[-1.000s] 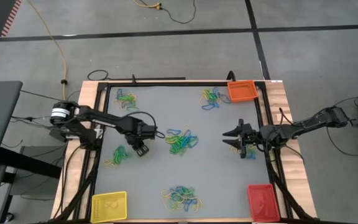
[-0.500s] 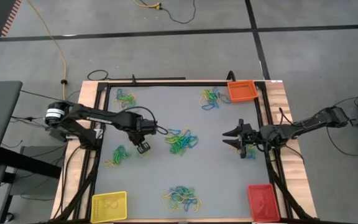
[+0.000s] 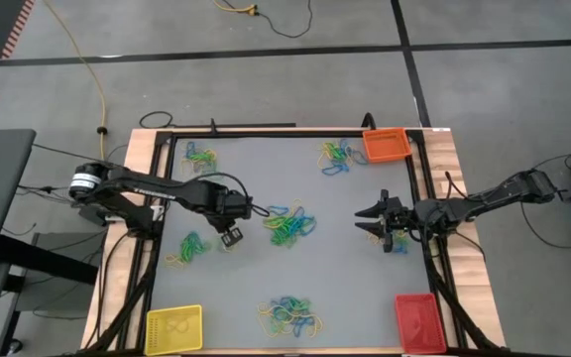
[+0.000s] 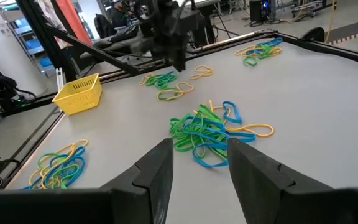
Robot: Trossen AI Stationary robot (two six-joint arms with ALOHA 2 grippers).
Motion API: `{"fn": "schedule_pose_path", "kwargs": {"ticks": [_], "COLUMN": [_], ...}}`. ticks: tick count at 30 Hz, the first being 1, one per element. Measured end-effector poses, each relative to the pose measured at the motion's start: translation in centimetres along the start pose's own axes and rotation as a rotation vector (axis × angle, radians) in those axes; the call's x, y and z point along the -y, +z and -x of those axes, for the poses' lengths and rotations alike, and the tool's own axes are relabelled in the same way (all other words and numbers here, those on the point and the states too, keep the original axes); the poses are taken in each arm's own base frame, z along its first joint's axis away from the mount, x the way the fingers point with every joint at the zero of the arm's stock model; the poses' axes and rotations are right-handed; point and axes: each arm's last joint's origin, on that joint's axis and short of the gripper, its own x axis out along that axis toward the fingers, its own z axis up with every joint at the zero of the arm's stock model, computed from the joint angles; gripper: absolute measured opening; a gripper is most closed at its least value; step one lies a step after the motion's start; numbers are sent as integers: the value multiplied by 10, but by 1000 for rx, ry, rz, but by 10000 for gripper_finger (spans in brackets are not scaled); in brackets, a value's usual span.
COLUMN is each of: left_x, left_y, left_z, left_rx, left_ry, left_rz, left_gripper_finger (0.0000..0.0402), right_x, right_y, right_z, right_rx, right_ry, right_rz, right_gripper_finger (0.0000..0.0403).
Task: Sort rubber bands into baskets
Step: Put the yellow rubber band into the yellow bin
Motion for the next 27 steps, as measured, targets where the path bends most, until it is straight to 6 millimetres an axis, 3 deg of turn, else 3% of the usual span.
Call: {"fn": "schedule_pose_path", "kwargs": {"ticks": [6, 11, 14, 19, 27], "left_x": [0, -4, -6, -5, 3], "left_y": [15, 23, 25, 28, 28], "left_z": [-33, -59, -66, -57, -14], "left_rx": [-71, -182, -225, -203, -122], "left_ry": [26, -9, -43, -88, -86], "left_rz": [-38, -67, -86, -108, -136], "left_gripper_finger": [154, 171, 139, 17, 0], "right_x": [0, 0, 0, 0, 0], "right_y": [0, 0, 0, -1, -1], "right_z": [0, 0, 0, 0, 0], "right_rx": [2, 1, -1, -6, -8], "right_ry": [1, 0, 0, -2, -2], "right_rz": [-1, 0, 1, 3, 3], "right_gripper_finger": [179, 179, 179, 179, 179]}}
